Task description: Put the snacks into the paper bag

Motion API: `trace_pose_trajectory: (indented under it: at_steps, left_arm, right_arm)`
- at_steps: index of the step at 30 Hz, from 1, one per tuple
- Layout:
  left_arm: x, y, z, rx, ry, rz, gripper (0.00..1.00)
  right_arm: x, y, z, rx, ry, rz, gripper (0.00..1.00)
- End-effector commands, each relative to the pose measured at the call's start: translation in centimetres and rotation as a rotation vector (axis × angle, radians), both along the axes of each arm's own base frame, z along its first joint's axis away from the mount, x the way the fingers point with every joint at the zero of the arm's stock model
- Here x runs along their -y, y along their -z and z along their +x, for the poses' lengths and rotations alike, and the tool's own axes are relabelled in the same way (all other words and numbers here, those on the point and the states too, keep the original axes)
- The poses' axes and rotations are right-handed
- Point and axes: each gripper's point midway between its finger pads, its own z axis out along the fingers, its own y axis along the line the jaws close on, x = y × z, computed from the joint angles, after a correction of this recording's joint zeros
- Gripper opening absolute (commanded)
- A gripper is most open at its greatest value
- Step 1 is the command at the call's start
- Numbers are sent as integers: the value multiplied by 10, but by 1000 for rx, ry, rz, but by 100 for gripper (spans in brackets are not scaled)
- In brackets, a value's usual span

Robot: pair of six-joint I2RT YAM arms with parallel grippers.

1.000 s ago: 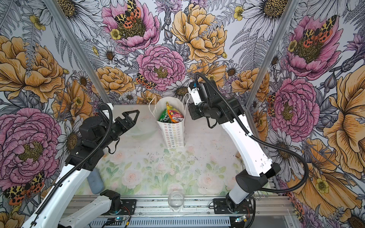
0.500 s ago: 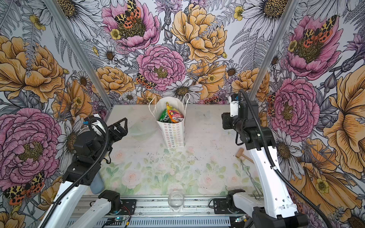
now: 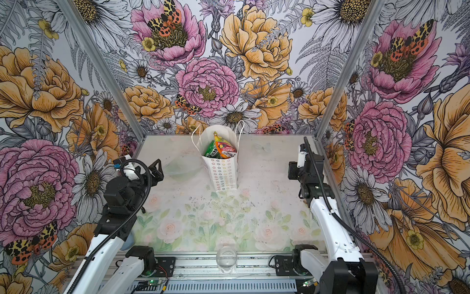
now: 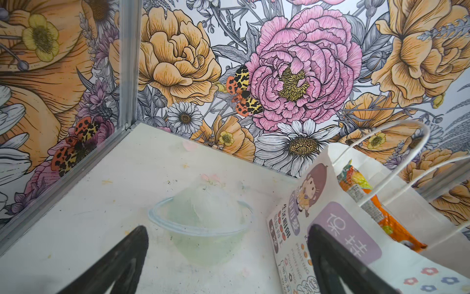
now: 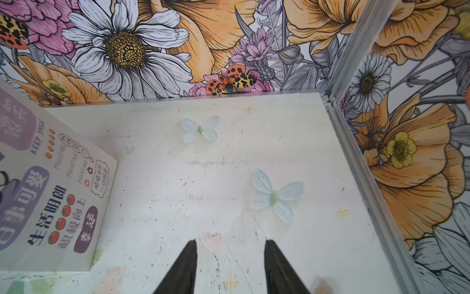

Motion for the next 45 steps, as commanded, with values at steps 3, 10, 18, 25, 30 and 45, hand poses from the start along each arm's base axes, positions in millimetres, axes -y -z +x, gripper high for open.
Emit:
trace_pose_trajectory:
  at_steps: [3, 10, 18, 25, 30, 45]
  left_arm:
    - [-6, 5, 6, 37, 0, 40, 99]
    - [-12, 29, 12, 61, -11, 90, 99]
    - [-18, 51, 18, 63, -29, 152, 99]
    - [-28, 68, 19, 60, -75, 224, 99]
    - [-36, 83, 24, 63, -102, 250, 99]
    - [-54, 128, 60, 25, -111, 238, 99]
  right_arm:
    - [8, -2, 18, 266, 23, -36, 46]
    - [13, 48, 23, 265, 39, -41, 46]
    - [16, 75, 39, 251, 52, -36, 45]
    - [24, 91, 43, 245, 105, -42, 45]
    - [21, 97, 47, 232, 101, -60, 45]
    - [20, 100, 47, 225, 114, -88, 92]
